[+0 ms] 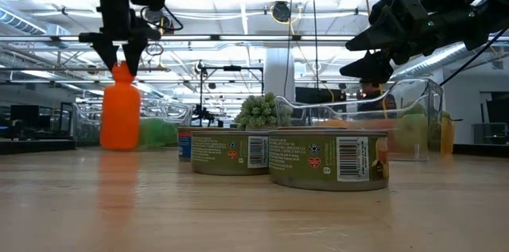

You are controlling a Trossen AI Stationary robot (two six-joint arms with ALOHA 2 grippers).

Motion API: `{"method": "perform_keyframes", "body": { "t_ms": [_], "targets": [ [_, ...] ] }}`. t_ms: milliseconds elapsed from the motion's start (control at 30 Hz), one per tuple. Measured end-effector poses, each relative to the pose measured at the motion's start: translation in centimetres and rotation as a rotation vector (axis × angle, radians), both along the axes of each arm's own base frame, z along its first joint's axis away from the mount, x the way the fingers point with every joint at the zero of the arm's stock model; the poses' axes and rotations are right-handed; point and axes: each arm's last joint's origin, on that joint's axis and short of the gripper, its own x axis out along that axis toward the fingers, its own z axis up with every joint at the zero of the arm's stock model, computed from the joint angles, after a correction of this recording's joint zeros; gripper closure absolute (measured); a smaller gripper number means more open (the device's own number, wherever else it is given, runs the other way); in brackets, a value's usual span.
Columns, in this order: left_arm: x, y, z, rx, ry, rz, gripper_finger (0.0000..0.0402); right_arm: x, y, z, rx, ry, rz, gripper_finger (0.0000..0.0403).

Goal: Pick & Place Food Item
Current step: Put the orange tumbler into the left transparent bin, then put the left blue and pink tuna can into the right transparent bin

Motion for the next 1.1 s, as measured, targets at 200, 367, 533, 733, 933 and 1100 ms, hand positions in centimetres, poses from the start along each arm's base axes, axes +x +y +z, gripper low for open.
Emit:
{"method": "perform_keyframes", "body": {
  "t_ms": [200, 367, 533, 733, 933, 1100],
  "targets": [
    [-0.5, 0.5, -0.2, 0.003, 0.01, 0.009, 0.0149, 0.0, 0.0, 0.0, 0.0, 0.002, 0.0, 0.0048],
    [-0.6, 0.4, -0.3, -0.008, 0.023, 0.0, 0.0099, 0.0, 0.0, 0.0, 0.0, 0.003, 0.0, 0.0048],
    [-0.5, 0.4, -0.3, -0.005, 0.023, -0.006, 0.0057, 0.0, 0.0, 0.0, 0.0, 0.004, 0.0, 0.0048],
    [-0.5, 0.5, 0.2, 0.009, 0.01, -0.006, 0.0034, 0.0, 0.0, 0.0, 0.0, 0.004, 0.0, 0.0048],
    [-0.4, 1.0, 3.3, 0.091, -0.043, -0.036, 0.0038, 0.0, 0.0, 0.0, 0.0, 0.004, 0.0, 0.0048],
    [-0.8, 0.8, 8.1, 0.191, -0.13, -0.024, 0.0048, 0.0, 0.0, 0.0, 0.0, 0.004, 0.0, 0.0048]
  ]
}}
